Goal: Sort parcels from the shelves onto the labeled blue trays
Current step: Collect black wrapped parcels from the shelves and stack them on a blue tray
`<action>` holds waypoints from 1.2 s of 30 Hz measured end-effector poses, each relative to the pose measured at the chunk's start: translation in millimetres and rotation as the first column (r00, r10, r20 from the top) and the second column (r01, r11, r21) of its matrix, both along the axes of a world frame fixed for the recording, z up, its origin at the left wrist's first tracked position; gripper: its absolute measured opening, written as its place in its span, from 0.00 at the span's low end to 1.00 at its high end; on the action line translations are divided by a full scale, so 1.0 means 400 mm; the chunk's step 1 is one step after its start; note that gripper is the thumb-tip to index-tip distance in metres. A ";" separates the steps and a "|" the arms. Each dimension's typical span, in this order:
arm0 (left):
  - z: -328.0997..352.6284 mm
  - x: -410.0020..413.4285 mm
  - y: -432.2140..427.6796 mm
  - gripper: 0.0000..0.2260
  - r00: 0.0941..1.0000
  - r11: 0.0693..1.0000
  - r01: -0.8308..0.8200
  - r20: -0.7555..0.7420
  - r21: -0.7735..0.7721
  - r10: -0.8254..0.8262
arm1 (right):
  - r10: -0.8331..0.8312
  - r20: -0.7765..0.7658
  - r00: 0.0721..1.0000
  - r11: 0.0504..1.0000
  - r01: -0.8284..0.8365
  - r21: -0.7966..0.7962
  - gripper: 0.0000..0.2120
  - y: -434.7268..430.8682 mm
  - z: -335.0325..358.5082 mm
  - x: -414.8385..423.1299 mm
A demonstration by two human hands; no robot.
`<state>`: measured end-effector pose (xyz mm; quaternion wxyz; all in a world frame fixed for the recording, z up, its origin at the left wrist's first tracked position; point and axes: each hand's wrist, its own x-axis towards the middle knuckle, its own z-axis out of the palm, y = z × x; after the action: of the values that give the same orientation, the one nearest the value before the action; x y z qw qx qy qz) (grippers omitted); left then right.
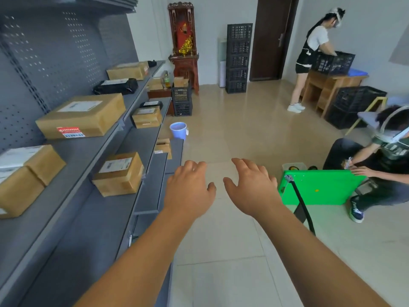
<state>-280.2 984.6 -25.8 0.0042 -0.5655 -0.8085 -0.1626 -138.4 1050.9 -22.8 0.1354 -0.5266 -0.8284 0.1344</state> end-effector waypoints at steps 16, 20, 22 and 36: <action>0.018 -0.333 0.575 0.23 0.985 0.987 -0.159 0.074 0.036 0.156 | 0.180 -0.004 0.984 0.983 -0.180 0.044 0.28 0.623 0.023 -0.361; 0.015 -0.466 0.743 0.23 0.988 0.990 -0.131 0.094 0.047 0.126 | 0.156 0.011 0.988 0.986 -0.156 0.055 0.28 0.783 0.030 -0.483; 0.022 -0.524 0.823 0.23 0.989 0.992 -0.112 0.097 0.053 0.107 | 0.123 -0.005 0.992 0.991 -0.122 0.058 0.28 0.858 0.044 -0.540; -0.010 -0.828 1.352 0.21 0.998 0.998 -0.048 0.044 0.027 0.047 | 0.047 -0.050 0.998 0.999 -0.046 0.003 0.28 1.350 -0.012 -0.828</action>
<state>-611.5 1525.3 -29.7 -0.0017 -0.5423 -0.8193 -0.1860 -469.5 1590.9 -27.5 0.1536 -0.5035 -0.8369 0.1497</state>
